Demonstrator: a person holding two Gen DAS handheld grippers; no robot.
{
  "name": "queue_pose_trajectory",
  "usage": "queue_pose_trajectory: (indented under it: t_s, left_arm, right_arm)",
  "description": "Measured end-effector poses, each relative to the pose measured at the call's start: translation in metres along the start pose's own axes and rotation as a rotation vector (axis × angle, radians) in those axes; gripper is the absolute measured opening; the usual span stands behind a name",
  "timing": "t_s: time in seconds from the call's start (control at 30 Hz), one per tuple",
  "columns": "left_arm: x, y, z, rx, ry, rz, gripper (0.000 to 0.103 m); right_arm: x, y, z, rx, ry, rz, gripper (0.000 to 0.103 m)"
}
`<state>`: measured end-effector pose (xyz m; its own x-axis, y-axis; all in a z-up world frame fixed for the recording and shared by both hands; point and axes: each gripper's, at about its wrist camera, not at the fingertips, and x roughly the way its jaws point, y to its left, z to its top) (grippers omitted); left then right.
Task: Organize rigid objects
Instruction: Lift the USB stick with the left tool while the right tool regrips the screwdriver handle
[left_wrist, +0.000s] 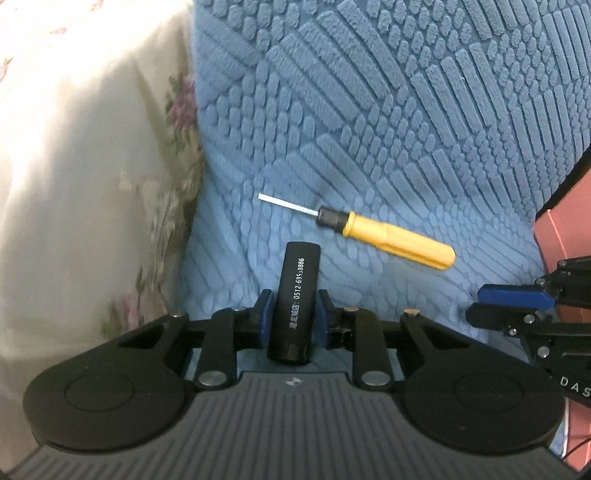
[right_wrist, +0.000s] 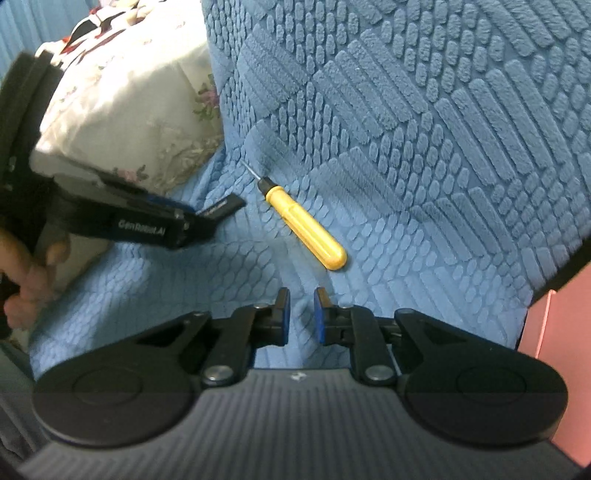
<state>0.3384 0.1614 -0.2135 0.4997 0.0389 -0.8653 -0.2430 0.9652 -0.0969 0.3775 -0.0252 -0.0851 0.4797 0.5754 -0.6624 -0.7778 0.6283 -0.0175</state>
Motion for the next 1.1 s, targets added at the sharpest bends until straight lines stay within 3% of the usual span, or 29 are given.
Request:
queue_pose_trajectory:
  t_s: [0.13, 0.2, 0.27, 0.63, 0.73, 0.77, 0.9, 1.1]
  left_arm:
    - [-0.006, -0.002, -0.007, -0.027, -0.004, -0.01, 0.029]
    - [-0.004, -0.003, -0.012, -0.033, -0.004, -0.012, 0.029]
    - [-0.005, -0.005, -0.014, -0.042, -0.001, -0.018, 0.029]
    - [-0.007, 0.003, -0.02, -0.141, -0.009, -0.05, 0.028]
    - [-0.008, 0.004, -0.022, -0.159, -0.013, -0.056, 0.028]
    - [-0.008, 0.004, -0.023, -0.165, -0.015, -0.058, 0.028]
    - [-0.011, 0.001, -0.028, -0.176, -0.02, -0.073, 0.028]
    - [-0.016, -0.008, -0.039, -0.175, -0.021, -0.079, 0.028]
  right_arm:
    - [0.001, 0.001, 0.001, -0.047, -0.037, -0.039, 0.02]
    - [0.003, -0.003, 0.004, -0.043, -0.05, -0.041, 0.038]
    - [0.004, -0.006, 0.007, -0.031, -0.068, -0.059, 0.049]
    - [0.044, -0.008, 0.021, -0.053, -0.07, -0.091, 0.046]
    - [0.052, -0.009, 0.02, -0.055, -0.048, -0.09, 0.04]
    - [0.052, -0.009, 0.019, -0.049, -0.049, -0.083, 0.032]
    - [0.045, 0.0, 0.013, -0.099, -0.034, -0.082, 0.026]
    - [0.022, 0.018, -0.001, -0.118, -0.008, -0.151, 0.024]
